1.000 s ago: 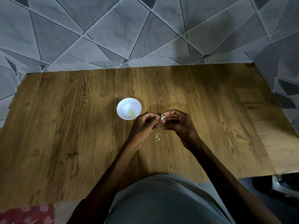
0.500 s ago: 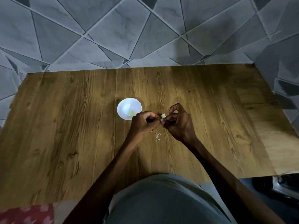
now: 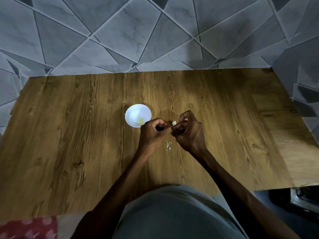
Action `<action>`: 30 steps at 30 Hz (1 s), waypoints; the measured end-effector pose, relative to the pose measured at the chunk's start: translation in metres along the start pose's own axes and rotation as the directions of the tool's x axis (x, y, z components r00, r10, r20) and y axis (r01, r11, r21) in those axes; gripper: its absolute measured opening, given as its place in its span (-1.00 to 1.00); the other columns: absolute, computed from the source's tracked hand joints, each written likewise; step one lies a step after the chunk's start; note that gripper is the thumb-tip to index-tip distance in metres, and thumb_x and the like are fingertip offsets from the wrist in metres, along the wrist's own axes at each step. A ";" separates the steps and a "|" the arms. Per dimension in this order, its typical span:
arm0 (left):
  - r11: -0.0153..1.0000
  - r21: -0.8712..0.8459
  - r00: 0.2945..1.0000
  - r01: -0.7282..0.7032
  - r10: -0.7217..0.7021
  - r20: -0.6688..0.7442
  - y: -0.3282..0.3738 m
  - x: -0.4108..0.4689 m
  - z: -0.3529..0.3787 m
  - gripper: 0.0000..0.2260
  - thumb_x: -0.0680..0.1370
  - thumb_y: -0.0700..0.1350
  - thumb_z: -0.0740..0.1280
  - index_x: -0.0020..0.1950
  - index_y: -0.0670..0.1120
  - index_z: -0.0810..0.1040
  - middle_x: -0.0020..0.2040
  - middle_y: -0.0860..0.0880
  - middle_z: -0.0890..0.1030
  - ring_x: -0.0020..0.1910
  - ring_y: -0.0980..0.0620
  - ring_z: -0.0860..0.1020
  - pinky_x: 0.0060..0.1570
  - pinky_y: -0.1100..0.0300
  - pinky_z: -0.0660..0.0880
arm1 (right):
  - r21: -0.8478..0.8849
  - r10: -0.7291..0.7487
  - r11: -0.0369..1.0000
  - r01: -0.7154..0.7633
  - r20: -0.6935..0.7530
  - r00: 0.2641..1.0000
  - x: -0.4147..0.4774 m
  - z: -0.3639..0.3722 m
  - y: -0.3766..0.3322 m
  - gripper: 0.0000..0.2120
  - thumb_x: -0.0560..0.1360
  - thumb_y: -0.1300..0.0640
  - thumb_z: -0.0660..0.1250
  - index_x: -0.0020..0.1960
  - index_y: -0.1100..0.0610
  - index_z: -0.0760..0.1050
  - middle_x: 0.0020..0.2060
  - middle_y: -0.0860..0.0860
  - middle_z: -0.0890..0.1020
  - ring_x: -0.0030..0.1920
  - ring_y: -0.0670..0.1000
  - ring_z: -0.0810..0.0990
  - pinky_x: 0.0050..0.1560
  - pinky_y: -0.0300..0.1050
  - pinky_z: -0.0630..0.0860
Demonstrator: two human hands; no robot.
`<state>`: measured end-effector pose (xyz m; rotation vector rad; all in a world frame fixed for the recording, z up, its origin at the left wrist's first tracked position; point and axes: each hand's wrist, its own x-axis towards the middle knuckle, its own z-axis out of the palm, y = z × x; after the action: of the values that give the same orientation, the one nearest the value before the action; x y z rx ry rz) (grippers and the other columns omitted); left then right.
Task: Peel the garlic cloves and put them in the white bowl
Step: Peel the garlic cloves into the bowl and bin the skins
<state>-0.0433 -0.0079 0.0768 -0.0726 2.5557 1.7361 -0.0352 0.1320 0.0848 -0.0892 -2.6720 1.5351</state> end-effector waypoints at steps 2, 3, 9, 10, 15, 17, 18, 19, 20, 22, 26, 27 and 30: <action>1.000 0.000 1.000 0.018 -0.018 -0.007 0.000 0.000 0.001 -0.98 0.42 -0.24 0.41 -0.19 -0.15 0.64 -0.30 0.03 0.65 -0.31 0.22 0.56 -0.27 0.37 0.45 | -0.006 -0.011 1.000 0.011 -0.004 1.000 0.000 0.001 0.001 -0.60 0.34 0.35 0.53 -0.01 0.12 0.37 -0.34 -0.06 0.69 -0.31 -0.20 0.66 -0.29 -0.40 0.52; 1.000 0.002 1.000 0.025 -0.025 -0.007 -0.001 0.000 0.002 -0.98 0.41 -0.23 0.41 -0.19 -0.14 0.63 -0.30 0.04 0.64 -0.31 0.23 0.55 -0.27 0.38 0.45 | -0.012 -0.013 1.000 0.013 -0.005 1.000 -0.001 0.001 0.002 -0.60 0.34 0.35 0.53 -0.01 0.12 0.38 -0.34 -0.06 0.69 -0.31 -0.20 0.66 -0.29 -0.39 0.53; 0.999 0.040 0.994 -0.018 0.013 0.106 -0.006 0.004 -0.006 -0.96 0.44 -0.21 0.42 -0.13 -0.12 0.65 -0.28 0.06 0.65 -0.27 0.15 0.60 -0.20 0.19 0.55 | -0.003 -0.001 1.000 0.001 -0.004 1.000 -0.001 -0.003 0.003 -0.62 0.36 0.32 0.53 -0.01 0.13 0.37 -0.32 -0.04 0.70 -0.30 -0.19 0.67 -0.28 -0.38 0.54; 0.999 0.032 0.991 -0.029 0.024 0.128 -0.006 0.005 -0.008 -0.95 0.44 -0.21 0.42 -0.12 -0.12 0.66 -0.28 0.05 0.66 -0.28 0.14 0.60 -0.20 0.15 0.56 | -0.011 -0.008 1.000 0.008 0.001 1.000 -0.001 -0.004 0.003 -0.62 0.36 0.32 0.53 -0.01 0.14 0.37 -0.31 -0.03 0.70 -0.30 -0.18 0.67 -0.26 -0.35 0.56; 0.995 0.065 0.986 -0.070 0.059 0.156 -0.002 0.009 -0.010 -0.93 0.41 -0.23 0.41 -0.14 -0.13 0.66 -0.27 0.05 0.66 -0.29 0.17 0.61 -0.19 0.15 0.56 | -0.063 -0.057 0.996 0.059 0.030 0.998 0.000 -0.005 0.001 -0.62 0.37 0.36 0.49 -0.01 0.15 0.34 -0.32 -0.07 0.68 -0.29 -0.21 0.65 -0.27 -0.37 0.51; 0.993 0.077 0.988 -0.084 0.073 0.134 -0.001 0.010 -0.009 -0.94 0.40 -0.22 0.41 -0.16 -0.13 0.64 -0.27 0.05 0.66 -0.27 0.15 0.60 -0.19 0.14 0.55 | -0.054 -0.060 0.997 0.062 0.031 0.998 0.002 -0.005 -0.002 -0.61 0.36 0.39 0.48 -0.01 0.14 0.34 -0.34 -0.12 0.66 -0.29 -0.25 0.64 -0.32 -0.45 0.46; 0.992 0.082 0.988 -0.094 0.083 0.129 -0.001 0.010 -0.008 -0.95 0.40 -0.21 0.40 -0.16 -0.13 0.63 -0.28 0.05 0.65 -0.26 0.14 0.60 -0.19 0.14 0.54 | -0.058 -0.065 0.996 0.067 0.027 0.998 0.002 -0.004 -0.003 -0.61 0.36 0.39 0.48 -0.02 0.13 0.33 -0.35 -0.13 0.65 -0.30 -0.25 0.64 -0.33 -0.46 0.45; 0.991 0.085 0.987 -0.102 0.090 0.129 -0.002 0.010 -0.007 -0.95 0.40 -0.21 0.40 -0.16 -0.13 0.62 -0.28 0.04 0.65 -0.26 0.13 0.60 -0.20 0.15 0.54 | -0.062 -0.068 0.996 0.069 0.024 0.997 0.003 -0.004 -0.003 -0.60 0.35 0.40 0.48 -0.02 0.12 0.33 -0.36 -0.13 0.65 -0.30 -0.25 0.64 -0.34 -0.46 0.44; 0.990 0.086 0.986 -0.107 0.095 0.134 -0.003 0.010 -0.007 -0.96 0.40 -0.21 0.40 -0.16 -0.14 0.61 -0.28 0.03 0.64 -0.26 0.12 0.59 -0.20 0.15 0.54 | -0.064 -0.069 0.995 0.070 0.021 0.997 0.003 -0.004 -0.003 -0.60 0.34 0.40 0.48 -0.03 0.12 0.33 -0.36 -0.12 0.65 -0.30 -0.23 0.64 -0.35 -0.46 0.45; 0.991 0.087 0.986 -0.099 0.086 0.145 -0.004 0.009 -0.006 -0.97 0.42 -0.24 0.39 -0.16 -0.14 0.59 -0.29 0.03 0.62 -0.29 0.11 0.57 -0.23 0.17 0.51 | -0.055 -0.068 0.996 0.069 0.021 0.997 0.002 -0.003 -0.002 -0.61 0.34 0.40 0.48 -0.03 0.13 0.34 -0.34 -0.10 0.66 -0.30 -0.21 0.64 -0.35 -0.43 0.47; 0.997 -0.039 0.982 0.062 -0.054 0.182 -0.005 0.007 -0.002 -0.90 0.48 -0.24 0.33 -0.21 -0.07 0.53 -0.37 0.14 0.55 -0.36 0.20 0.46 -0.24 0.21 0.41 | 0.041 -0.012 0.999 0.011 0.021 1.000 0.001 -0.001 0.001 -0.67 0.36 0.38 0.50 -0.07 0.15 0.39 -0.33 -0.05 0.69 -0.29 -0.20 0.66 -0.29 -0.39 0.52; 0.988 -0.100 0.976 0.120 -0.099 0.194 -0.005 0.006 -0.001 -0.89 0.50 -0.22 0.31 -0.21 -0.06 0.53 -0.38 0.13 0.55 -0.35 0.17 0.46 -0.23 0.18 0.40 | 0.078 0.009 0.997 -0.011 0.025 1.000 0.001 0.000 0.003 -0.68 0.36 0.36 0.51 -0.08 0.16 0.40 -0.32 -0.04 0.69 -0.29 -0.18 0.67 -0.26 -0.35 0.54; 0.956 -0.206 0.964 0.207 -0.164 0.207 -0.006 0.001 0.000 -0.86 0.54 -0.14 0.24 -0.19 -0.11 0.54 -0.38 0.01 0.51 -0.33 0.08 0.45 -0.23 0.12 0.38 | 0.219 0.089 0.970 -0.103 0.073 0.993 0.001 0.000 0.007 -0.72 0.37 0.33 0.51 -0.04 0.21 0.44 -0.28 0.04 0.71 -0.22 0.00 0.71 -0.13 -0.06 0.64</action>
<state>-0.0441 -0.0106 0.0709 -0.1464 2.1370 1.8545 -0.0363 0.1353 0.0789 -0.1646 -2.5545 1.8859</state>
